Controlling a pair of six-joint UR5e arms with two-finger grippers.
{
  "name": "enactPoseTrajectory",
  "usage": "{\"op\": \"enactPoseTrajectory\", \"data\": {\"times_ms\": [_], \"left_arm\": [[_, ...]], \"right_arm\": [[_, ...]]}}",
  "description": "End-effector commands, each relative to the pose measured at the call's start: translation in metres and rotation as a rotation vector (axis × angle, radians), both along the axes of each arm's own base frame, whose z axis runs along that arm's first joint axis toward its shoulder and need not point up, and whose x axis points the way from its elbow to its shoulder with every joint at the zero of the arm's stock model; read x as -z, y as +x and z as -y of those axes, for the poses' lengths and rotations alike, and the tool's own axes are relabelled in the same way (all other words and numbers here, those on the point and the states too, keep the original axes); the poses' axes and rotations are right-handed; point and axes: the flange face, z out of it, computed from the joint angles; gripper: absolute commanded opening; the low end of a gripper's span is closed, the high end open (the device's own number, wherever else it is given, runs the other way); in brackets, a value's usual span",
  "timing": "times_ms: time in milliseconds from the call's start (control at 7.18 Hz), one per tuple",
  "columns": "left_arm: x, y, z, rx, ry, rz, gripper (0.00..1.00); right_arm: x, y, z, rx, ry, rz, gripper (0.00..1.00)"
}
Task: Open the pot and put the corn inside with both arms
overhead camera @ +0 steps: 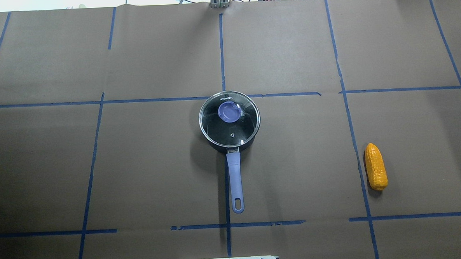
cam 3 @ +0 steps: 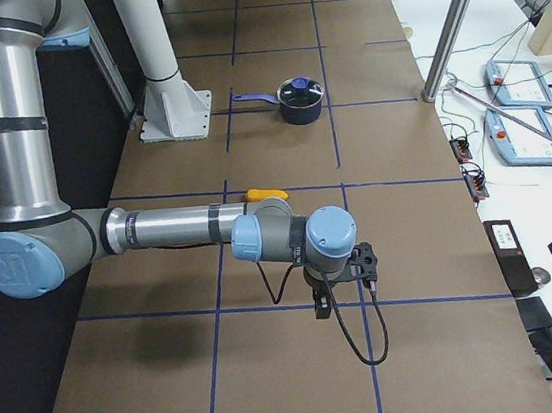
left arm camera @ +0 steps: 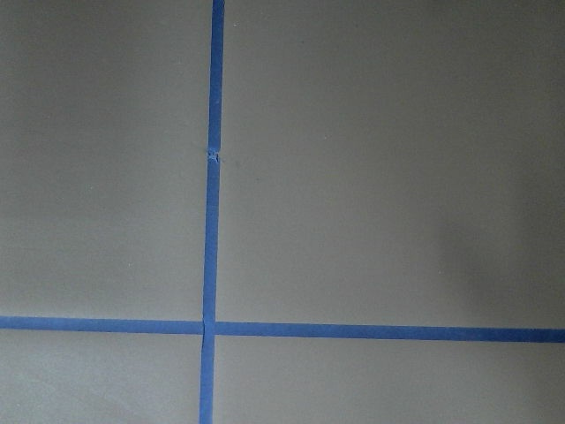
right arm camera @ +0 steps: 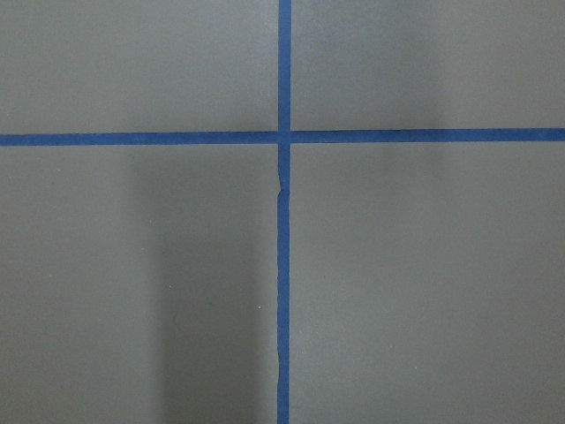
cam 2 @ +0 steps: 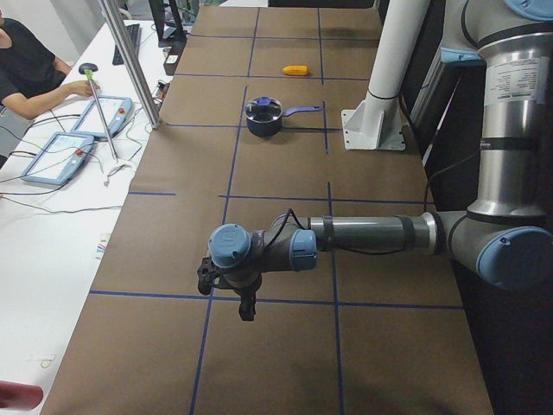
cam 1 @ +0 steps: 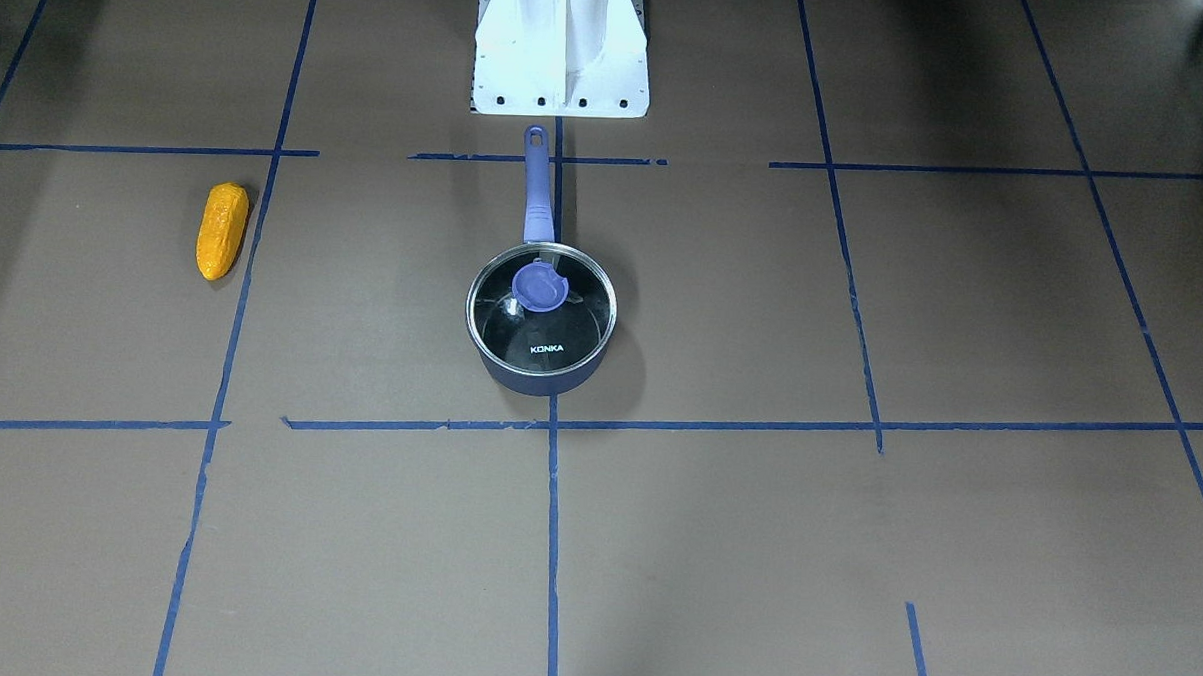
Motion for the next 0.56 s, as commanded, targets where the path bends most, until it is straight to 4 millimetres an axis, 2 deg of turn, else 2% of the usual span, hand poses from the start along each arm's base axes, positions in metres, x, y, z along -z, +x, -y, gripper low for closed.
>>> {"op": "enactPoseTrajectory", "data": {"times_ms": [0, 139, 278, 418], "left_arm": [[0.068, 0.024, 0.021, -0.046, 0.130, 0.009, 1.00], [0.115, 0.057, 0.025, -0.045, 0.150, 0.003, 1.00], [0.172, 0.104, 0.020, -0.059, 0.174, -0.021, 1.00], [0.215, 0.146, 0.012, -0.088, 0.196, -0.046, 1.00]], "right_arm": [[0.005, 0.000, 0.004, 0.000, 0.012, -0.001, 1.00], [0.005, 0.000, 0.003, -0.004, 0.007, 0.001, 1.00], [0.006, -0.001, 0.005, -0.004, 0.008, 0.001, 1.00], [0.017, 0.000, 0.017, -0.005, 0.029, 0.001, 1.00]]}}
